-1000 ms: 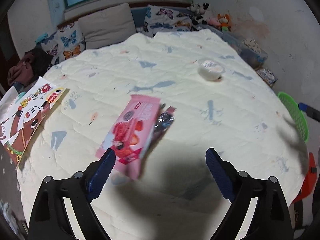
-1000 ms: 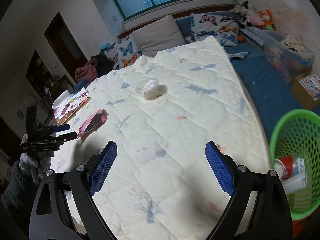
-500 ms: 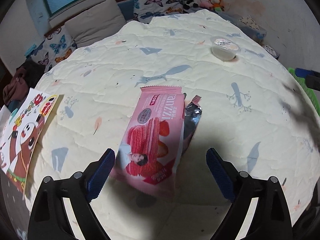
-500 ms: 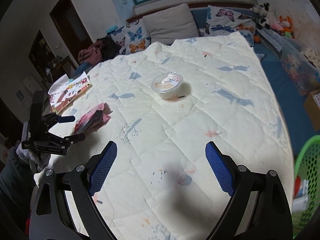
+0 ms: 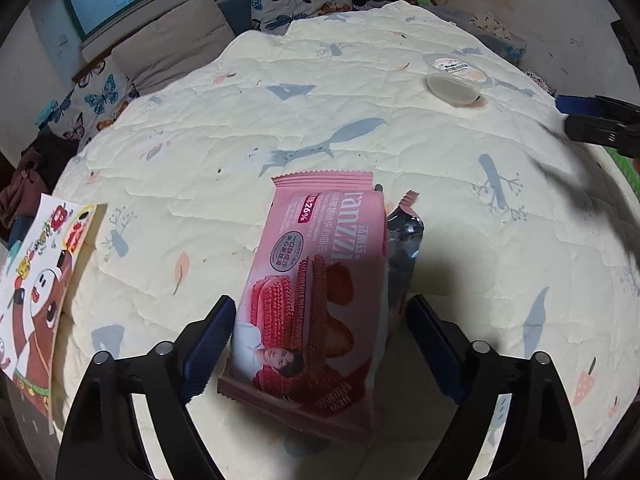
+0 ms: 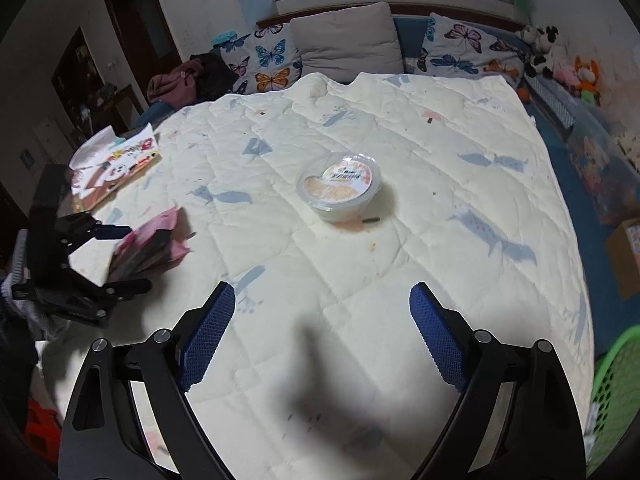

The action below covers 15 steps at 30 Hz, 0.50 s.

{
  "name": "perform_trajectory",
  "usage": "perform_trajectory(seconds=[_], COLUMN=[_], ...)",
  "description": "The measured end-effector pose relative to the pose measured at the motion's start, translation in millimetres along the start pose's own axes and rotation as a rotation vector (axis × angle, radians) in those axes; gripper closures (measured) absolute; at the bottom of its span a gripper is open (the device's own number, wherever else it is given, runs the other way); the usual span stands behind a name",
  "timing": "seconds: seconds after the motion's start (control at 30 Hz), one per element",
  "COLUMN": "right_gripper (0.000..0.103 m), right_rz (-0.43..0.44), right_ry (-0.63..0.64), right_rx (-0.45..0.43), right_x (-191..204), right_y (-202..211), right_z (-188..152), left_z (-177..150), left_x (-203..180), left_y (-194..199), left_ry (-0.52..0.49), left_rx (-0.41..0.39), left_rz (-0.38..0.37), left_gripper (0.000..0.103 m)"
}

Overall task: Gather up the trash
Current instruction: 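Grasp the pink snack wrapper with the left gripper, then grasp the clear round dessert tub with the right gripper while the left gripper holds the wrapper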

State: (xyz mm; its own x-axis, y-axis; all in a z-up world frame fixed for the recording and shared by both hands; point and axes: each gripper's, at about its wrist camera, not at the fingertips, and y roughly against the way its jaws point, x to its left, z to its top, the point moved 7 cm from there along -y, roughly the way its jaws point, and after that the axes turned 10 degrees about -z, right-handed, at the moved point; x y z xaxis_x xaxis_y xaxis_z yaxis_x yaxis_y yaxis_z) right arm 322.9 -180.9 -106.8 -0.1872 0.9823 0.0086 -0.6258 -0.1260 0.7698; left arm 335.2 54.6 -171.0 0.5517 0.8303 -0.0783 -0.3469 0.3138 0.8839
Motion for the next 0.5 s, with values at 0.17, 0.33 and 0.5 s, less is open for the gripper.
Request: perform_trajectory(seconds=[0.17,0.33,0.5], right_gripper=[0.019,0.02,0.02], right_rz=[-0.013,-0.024,-0.029], right_ry=[-0.006,-0.003,0.036], right_rx=[0.009,0.014,0.01], right_x=[-5,-5,3], right_y=[-23,-46,-60], right_z=[15,29,40], left_z=[2,1,1], left_x=[-6,-8,-8], left_y=[3,5,8], left_ry=[0.001,0.012,0.048], left_rx=[-0.029,-0.038,-0.054], left_rz=[-0.009,-0.023,-0.028], left_gripper=[0.036,0.047,0.051])
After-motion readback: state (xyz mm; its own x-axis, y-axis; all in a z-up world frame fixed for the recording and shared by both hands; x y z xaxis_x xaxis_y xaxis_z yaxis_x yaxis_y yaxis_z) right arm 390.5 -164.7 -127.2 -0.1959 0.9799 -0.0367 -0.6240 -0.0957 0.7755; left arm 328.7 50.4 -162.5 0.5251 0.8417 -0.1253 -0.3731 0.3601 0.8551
